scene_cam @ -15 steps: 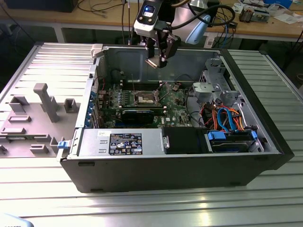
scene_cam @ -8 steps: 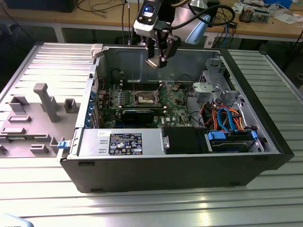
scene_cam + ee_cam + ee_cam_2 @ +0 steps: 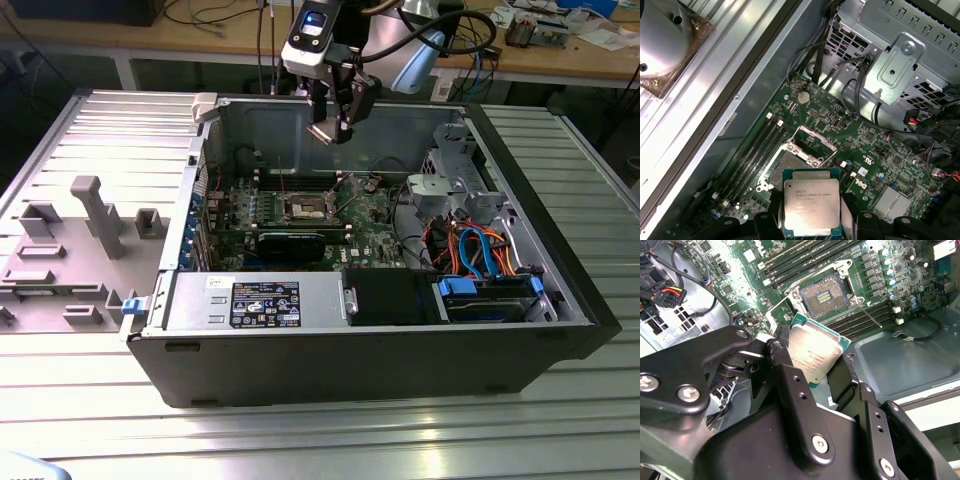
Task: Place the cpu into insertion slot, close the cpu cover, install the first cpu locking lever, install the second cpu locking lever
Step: 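Place the cpu into insertion slot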
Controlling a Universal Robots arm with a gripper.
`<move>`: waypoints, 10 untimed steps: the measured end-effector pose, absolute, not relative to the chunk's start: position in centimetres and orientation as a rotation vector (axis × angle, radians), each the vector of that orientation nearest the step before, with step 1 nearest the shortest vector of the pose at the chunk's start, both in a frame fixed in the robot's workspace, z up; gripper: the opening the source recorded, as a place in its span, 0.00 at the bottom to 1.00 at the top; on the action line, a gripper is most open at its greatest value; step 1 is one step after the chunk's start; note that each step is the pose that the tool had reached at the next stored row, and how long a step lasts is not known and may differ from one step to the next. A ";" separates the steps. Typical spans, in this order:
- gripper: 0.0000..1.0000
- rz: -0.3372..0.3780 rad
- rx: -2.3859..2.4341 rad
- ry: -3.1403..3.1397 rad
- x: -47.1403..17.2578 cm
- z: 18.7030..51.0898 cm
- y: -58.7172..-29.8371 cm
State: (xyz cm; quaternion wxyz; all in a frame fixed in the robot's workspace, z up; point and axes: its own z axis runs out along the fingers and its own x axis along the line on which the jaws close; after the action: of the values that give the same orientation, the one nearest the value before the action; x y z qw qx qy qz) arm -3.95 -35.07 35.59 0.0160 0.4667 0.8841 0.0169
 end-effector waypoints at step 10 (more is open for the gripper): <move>0.55 0.053 1.460 2.745 -3.9 35.6 -35.1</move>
State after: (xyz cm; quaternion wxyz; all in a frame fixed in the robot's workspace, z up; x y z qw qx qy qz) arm -3.95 -35.07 35.59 0.0161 0.4696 0.8826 0.0169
